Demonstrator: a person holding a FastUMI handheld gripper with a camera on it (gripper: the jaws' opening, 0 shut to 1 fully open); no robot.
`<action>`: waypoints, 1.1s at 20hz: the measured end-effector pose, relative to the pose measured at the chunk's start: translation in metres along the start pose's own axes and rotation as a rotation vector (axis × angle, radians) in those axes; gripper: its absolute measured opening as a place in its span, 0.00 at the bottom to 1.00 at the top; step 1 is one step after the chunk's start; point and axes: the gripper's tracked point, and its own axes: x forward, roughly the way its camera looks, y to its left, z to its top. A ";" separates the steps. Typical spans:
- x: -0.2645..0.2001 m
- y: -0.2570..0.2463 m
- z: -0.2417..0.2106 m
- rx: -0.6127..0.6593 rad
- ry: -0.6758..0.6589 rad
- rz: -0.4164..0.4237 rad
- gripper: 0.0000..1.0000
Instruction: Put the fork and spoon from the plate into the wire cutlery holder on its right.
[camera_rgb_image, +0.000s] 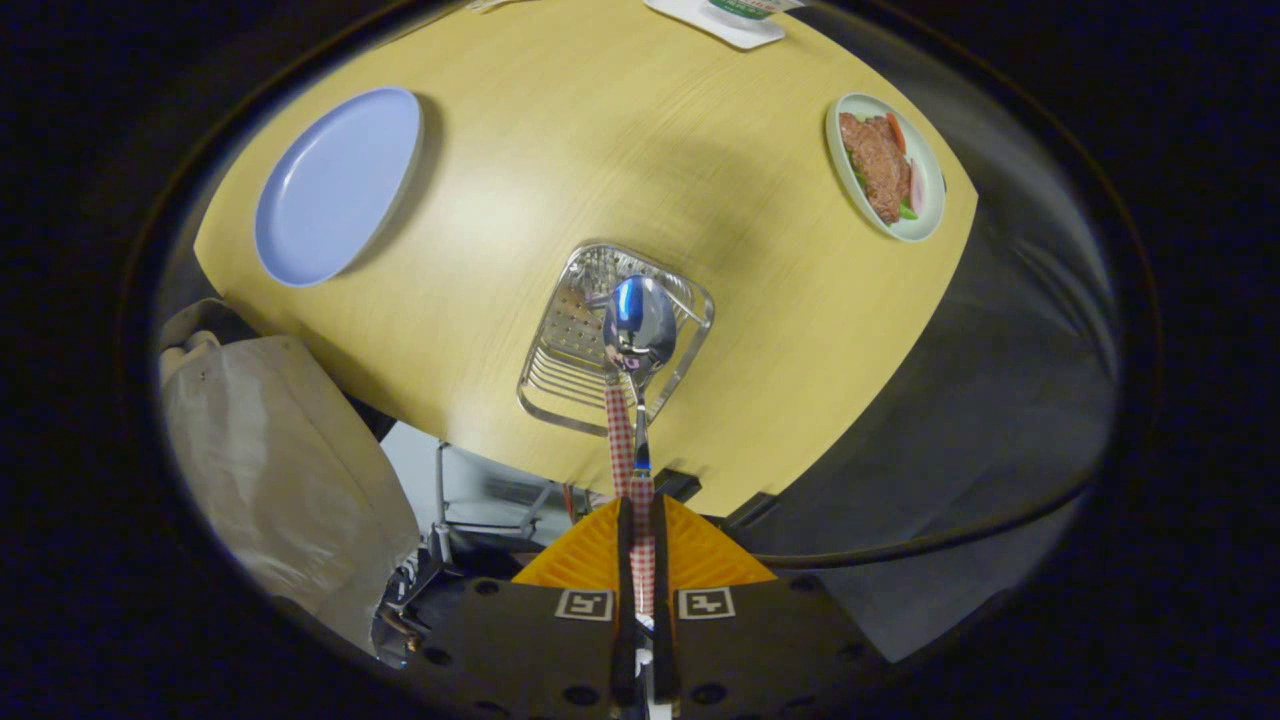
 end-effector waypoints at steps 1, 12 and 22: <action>0.003 -0.001 0.000 0.005 -0.005 -0.001 0.12; -0.001 0.003 -0.001 0.061 -0.076 0.034 0.44; -0.048 0.025 0.015 0.321 -0.520 0.071 0.99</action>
